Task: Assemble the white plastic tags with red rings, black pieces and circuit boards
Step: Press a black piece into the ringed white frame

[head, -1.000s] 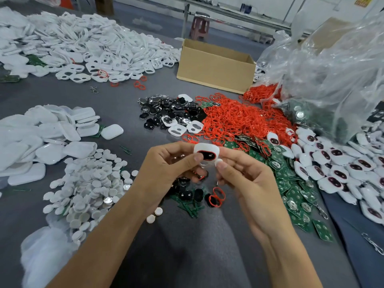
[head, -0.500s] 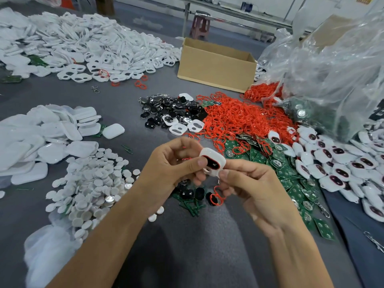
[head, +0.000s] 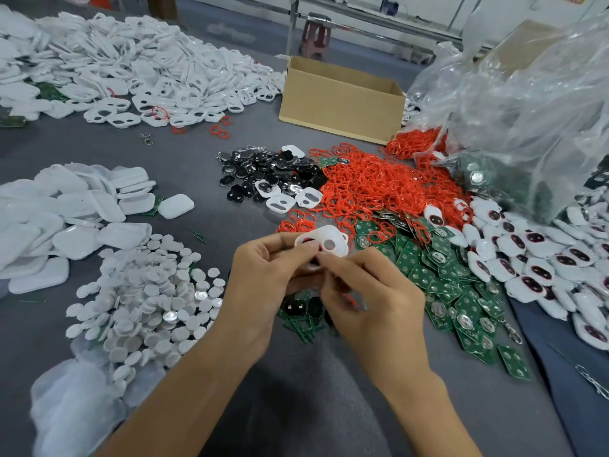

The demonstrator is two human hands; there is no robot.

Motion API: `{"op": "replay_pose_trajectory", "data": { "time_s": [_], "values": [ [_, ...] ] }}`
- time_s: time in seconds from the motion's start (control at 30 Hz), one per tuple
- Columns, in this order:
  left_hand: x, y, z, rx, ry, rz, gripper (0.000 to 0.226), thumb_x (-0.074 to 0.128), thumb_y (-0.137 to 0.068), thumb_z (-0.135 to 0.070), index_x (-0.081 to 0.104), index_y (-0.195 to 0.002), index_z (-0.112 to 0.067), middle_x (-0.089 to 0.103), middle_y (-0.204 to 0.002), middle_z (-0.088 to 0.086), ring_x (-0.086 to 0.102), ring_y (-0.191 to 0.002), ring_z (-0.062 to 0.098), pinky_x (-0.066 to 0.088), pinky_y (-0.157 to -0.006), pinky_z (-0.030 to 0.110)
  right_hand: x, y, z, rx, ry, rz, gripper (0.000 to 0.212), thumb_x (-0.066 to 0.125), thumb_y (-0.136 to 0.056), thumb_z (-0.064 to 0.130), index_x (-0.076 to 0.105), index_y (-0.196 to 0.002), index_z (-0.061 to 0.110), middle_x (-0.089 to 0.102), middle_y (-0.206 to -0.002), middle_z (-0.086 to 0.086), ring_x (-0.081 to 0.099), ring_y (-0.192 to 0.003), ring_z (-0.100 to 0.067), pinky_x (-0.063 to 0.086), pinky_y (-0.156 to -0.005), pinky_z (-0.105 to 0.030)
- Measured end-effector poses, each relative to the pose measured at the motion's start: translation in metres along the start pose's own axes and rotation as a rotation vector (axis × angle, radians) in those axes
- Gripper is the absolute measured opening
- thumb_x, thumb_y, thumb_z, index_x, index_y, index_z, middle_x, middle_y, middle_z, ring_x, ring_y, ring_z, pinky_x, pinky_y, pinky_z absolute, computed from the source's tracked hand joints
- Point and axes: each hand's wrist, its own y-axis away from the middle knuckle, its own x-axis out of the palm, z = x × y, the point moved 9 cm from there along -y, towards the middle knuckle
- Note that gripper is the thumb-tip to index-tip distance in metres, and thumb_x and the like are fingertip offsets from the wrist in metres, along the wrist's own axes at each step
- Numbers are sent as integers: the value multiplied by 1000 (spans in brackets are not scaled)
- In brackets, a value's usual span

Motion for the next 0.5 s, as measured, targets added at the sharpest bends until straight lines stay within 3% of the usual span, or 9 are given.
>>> {"op": "replay_pose_trajectory", "data": {
  "time_s": [0.1, 0.2, 0.33, 0.5],
  "values": [
    [-7, -3, -1, -26, -53, -37, 14, 61, -89, 2, 71, -82, -5, 74, -75, 10, 69, -61, 15, 58, -58, 24, 1, -1, -6, 48, -102, 22, 25, 71, -75, -2, 76, -96, 11, 66, -77, -2, 59, -64, -11, 49, -63, -18],
    [-9, -4, 0, -57, -78, -27, 10, 60, -90, 3, 69, -87, 0, 75, -74, 12, 72, -62, 20, 61, -62, 26, -1, 1, -35, 374, -504, 5, 23, 71, -79, 5, 74, -93, 22, 70, -76, 4, 63, -66, -8, 50, -63, -18],
    [-6, -4, 1, -80, -147, 41, 8, 61, -90, 3, 67, -94, 5, 75, -74, 12, 73, -65, 20, 60, -59, 24, 6, 7, -53, 667, -914, -44, 11, 70, -79, 0, 72, -85, 9, 73, -72, -8, 71, -66, -17, 55, -64, -22],
    [1, -2, 1, -80, -235, 128, 8, 62, -89, 5, 69, -93, 4, 73, -73, 14, 71, -62, 20, 58, -56, 24, 15, 8, -47, 712, -1057, -10, 8, 68, -77, 4, 65, -84, 1, 73, -72, -13, 72, -65, -23, 56, -57, -26]
  ]
}}
